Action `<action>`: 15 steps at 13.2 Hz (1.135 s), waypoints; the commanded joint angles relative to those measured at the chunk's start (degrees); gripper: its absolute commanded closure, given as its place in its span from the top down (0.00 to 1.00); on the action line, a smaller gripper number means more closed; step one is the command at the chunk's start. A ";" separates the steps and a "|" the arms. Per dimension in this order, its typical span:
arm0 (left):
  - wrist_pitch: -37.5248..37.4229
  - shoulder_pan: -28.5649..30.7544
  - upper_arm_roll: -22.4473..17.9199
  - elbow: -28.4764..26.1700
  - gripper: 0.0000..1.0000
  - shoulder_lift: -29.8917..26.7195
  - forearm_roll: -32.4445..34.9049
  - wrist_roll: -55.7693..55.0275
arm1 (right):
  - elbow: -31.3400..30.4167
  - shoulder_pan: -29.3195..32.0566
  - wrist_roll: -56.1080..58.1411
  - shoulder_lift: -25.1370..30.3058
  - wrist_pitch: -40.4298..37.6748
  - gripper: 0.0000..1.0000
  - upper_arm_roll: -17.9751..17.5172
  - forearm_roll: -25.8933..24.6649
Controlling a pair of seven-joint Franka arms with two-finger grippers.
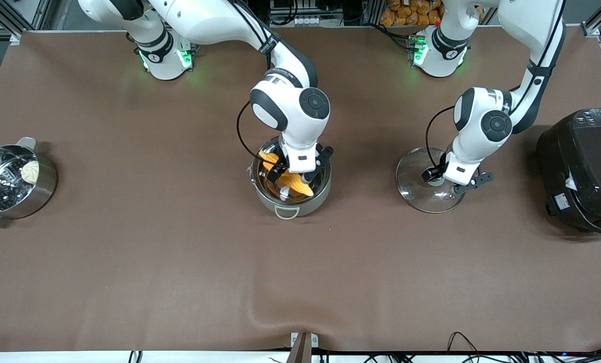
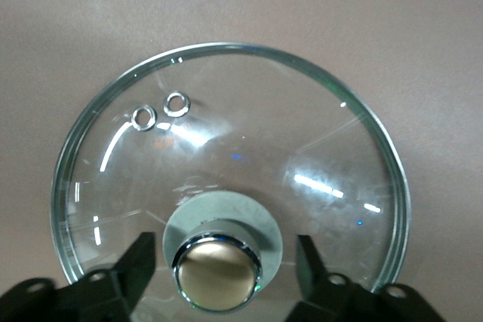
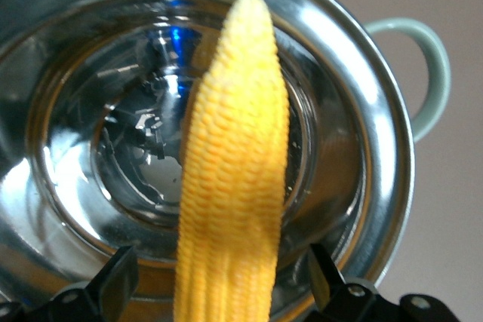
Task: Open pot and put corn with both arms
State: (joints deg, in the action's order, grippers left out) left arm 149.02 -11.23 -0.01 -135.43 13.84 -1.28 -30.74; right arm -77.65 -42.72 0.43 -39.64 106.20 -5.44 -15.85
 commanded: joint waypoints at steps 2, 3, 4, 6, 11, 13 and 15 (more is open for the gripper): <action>-0.22 0.77 0.36 2.44 1.00 -2.22 0.49 0.68 | 0.22 4.56 -0.96 3.94 -3.00 1.00 0.08 2.03; -0.40 0.77 0.27 3.06 1.00 -3.80 0.49 0.68 | 0.13 7.53 -0.70 5.43 -3.89 1.00 0.08 4.75; -0.66 0.77 0.19 3.67 1.00 -5.30 0.58 0.68 | 0.13 10.69 -0.52 6.93 -4.42 1.00 0.08 6.78; -3.02 2.26 0.10 5.95 1.00 -8.28 0.93 0.77 | 0.04 14.49 -2.09 9.13 -7.30 1.00 0.34 7.32; -31.74 5.42 0.01 25.88 1.00 -10.06 3.57 9.88 | -2.14 25.91 -3.15 14.13 -9.52 1.00 0.17 7.41; -35.80 5.52 -0.25 30.81 1.00 -10.32 3.57 16.73 | -3.99 30.13 -1.06 16.69 -9.61 1.00 -0.09 8.46; -40.37 6.83 -0.61 35.12 1.00 -11.11 3.48 22.63 | -4.96 34.52 5.26 18.80 -11.87 1.00 0.08 9.96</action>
State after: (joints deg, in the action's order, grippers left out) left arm 112.88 -5.62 -0.75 -104.60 2.55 1.11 -12.68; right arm -78.32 -12.62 1.70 -25.43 95.61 -4.18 -7.71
